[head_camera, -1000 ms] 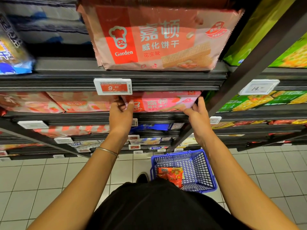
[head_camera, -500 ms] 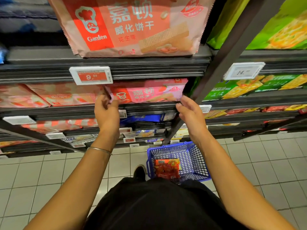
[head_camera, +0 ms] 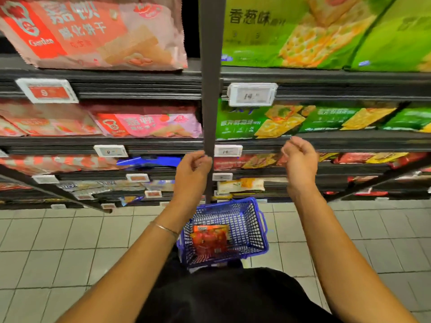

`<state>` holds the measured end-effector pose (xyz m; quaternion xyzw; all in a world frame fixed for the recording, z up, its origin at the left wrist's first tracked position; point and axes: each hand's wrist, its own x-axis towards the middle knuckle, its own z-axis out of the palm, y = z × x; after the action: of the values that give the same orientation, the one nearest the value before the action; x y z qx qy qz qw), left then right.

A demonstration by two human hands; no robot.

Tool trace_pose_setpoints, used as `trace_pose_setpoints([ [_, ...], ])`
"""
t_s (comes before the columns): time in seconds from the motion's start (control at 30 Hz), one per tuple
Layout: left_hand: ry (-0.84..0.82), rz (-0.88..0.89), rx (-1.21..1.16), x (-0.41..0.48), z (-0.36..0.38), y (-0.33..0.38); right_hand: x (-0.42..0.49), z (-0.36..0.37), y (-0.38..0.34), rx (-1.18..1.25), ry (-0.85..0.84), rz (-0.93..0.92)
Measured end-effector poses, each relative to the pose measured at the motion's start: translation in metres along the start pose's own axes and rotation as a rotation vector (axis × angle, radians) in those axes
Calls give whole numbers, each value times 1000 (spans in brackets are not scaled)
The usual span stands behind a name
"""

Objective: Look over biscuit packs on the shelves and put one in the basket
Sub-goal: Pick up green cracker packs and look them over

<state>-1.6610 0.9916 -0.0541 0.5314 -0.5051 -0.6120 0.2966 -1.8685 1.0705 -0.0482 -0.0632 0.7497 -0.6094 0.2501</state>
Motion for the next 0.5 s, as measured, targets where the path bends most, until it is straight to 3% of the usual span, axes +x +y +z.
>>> trace_pose_setpoints([
  [0.13,-34,85,-3,-6,39,14,28,-25,-23,11,-3,-112],
  [0.23,-47,95,-25,-2,61,22,40,-32,-36,-13,-106,-158],
  [0.37,-78,-70,-193,1,79,30,51,-32,-42,-52,-241,-159],
  [0.5,-48,-208,-430,1,90,36,54,-34,-36,-10,-244,-156],
])
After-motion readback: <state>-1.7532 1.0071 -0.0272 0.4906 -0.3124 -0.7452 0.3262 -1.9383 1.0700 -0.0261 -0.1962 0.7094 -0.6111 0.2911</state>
